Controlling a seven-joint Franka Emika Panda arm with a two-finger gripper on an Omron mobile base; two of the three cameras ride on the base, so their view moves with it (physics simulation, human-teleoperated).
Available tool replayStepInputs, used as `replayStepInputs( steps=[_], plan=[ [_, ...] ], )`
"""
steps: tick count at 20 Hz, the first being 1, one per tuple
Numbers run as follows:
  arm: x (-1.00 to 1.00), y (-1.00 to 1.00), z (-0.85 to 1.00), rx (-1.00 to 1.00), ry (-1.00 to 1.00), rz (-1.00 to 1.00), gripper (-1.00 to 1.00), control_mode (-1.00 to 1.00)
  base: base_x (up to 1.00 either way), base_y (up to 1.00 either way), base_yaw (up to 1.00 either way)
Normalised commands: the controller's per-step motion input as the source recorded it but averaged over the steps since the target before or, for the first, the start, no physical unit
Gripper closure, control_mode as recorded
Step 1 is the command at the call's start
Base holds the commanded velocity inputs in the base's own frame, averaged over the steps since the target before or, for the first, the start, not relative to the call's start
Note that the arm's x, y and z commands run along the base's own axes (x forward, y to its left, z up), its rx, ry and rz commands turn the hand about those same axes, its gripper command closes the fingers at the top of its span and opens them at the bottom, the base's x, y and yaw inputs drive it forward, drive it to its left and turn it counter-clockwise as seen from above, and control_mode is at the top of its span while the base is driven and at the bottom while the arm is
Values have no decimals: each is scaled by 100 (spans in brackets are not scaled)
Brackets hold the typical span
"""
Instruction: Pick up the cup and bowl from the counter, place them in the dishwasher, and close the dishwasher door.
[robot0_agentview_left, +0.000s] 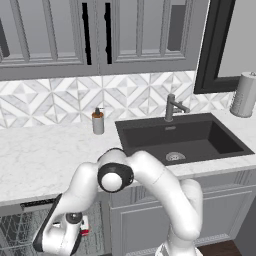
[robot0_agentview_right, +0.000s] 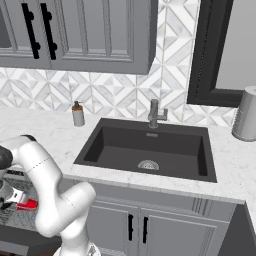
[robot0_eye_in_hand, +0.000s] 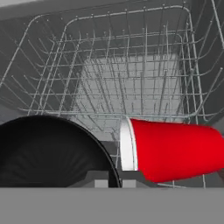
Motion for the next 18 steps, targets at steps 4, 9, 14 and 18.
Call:
replayStepInputs(
  steps=[4,9,14,18],
  plan=[
    [-50,72,-2,-1,-20,-36,100,-100,0,0,0],
    [-12,63,-2,-9,-25,-43,100,-100,0,0,0],
    [0,62,-26,-21,-35,-55,100,-100,0,0,0],
    [0,41,-17,-14,-28,-46,100,-100,0,0,0]
  ],
)
